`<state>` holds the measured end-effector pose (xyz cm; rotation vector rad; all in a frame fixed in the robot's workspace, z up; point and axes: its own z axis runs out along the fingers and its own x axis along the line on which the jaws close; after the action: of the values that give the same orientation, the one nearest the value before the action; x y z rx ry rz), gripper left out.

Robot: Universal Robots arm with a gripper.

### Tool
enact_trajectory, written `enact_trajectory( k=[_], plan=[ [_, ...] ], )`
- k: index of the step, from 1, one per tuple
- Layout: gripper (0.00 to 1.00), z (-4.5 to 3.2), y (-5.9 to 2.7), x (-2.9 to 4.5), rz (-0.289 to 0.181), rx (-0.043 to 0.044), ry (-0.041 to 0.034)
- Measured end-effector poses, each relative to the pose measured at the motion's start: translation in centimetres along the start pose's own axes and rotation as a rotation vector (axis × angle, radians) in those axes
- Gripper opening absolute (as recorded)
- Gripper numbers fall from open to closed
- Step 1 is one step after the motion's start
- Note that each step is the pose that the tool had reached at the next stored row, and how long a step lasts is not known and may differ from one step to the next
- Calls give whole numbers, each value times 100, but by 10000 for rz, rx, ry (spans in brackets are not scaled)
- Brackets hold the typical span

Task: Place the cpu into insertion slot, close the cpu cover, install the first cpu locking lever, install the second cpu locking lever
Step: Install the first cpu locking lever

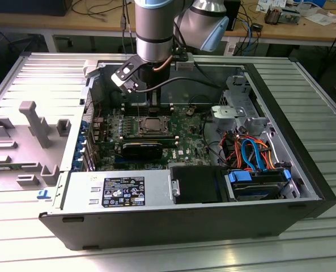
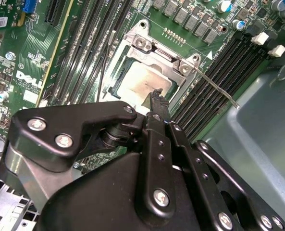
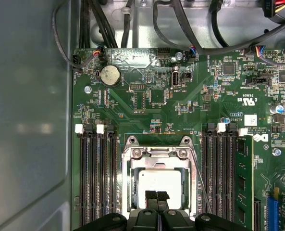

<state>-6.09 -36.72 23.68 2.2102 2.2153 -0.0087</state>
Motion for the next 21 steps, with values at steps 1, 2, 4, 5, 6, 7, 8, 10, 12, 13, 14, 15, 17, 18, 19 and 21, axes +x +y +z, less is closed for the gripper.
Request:
enact_trajectory(
  k=[1, 2, 4, 5, 6, 7, 8, 10, 12, 13, 14, 15, 17, 18, 19, 21],
  plan=[
    [11, -4, 0, 0, 0, 0, 1],
    [11, -8, 0, 0, 0, 0, 0],
    [11, -11, 0, 0, 0, -1, 2],
    [11, -14, 0, 0, 0, 0, 2],
    [11, -17, 0, 0, 1, 0, 1],
    [11, -20, 0, 0, 0, 1, 0],
    [11, -24, 0, 0, 0, 1, -1],
    [11, -32, 0, 0, 0, 0, 0],
    [11, -38, 0, 0, 0, -1, 3],
    [11, -42, 0, 0, 0, 0, 1],
    [11, -44, 0, -1, 0, 0, 1],
    [11, -48, 0, -1, 0, 0, 2],
    [11, -54, 0, -1, 0, 0, 2],
    [11, -56, 0, -1, 0, 0, 2],
    [11, -59, 0, -1, 0, 0, 2],
    [11, -61, 0, -1, -1, 0, 1]
  ],
)
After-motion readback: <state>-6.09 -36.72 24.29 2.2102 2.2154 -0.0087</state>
